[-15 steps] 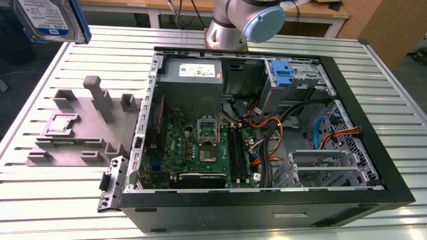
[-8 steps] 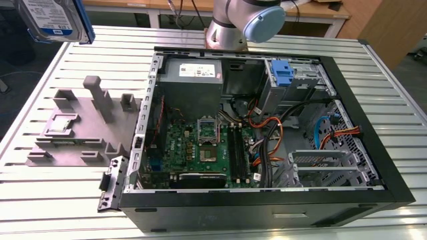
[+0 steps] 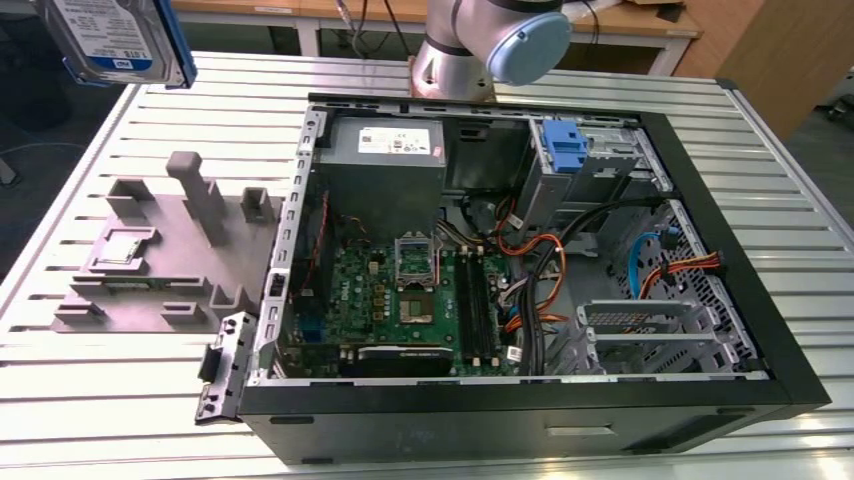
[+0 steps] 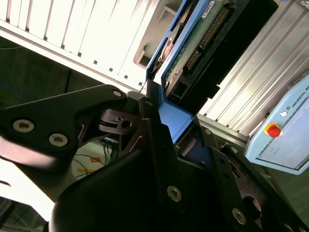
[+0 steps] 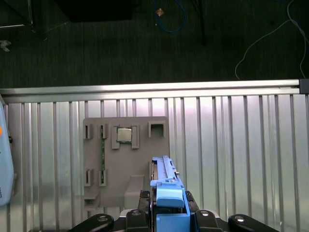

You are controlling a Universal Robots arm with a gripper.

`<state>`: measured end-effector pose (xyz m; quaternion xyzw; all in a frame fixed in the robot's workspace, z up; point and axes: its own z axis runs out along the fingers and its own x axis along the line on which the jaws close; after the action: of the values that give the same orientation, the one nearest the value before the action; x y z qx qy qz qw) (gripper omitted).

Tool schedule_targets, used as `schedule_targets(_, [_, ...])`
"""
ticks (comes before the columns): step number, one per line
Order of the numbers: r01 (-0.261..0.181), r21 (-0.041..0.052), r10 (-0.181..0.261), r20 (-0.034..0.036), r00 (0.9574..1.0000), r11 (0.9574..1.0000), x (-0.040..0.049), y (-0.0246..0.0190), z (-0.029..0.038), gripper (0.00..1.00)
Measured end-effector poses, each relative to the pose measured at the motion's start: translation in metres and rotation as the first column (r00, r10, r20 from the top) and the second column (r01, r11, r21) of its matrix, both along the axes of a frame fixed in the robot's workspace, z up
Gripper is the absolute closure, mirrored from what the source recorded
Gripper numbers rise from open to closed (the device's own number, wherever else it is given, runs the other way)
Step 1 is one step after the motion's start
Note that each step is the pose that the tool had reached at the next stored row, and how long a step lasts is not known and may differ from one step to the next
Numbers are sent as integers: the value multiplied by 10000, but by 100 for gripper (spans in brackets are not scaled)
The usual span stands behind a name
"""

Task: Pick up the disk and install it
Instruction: 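Pick up the disk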

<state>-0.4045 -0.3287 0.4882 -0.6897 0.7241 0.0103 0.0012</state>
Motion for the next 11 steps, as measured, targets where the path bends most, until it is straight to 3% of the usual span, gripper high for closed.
schedule_targets(11, [0,0,0,0,10000,10000,85,0,0,63])
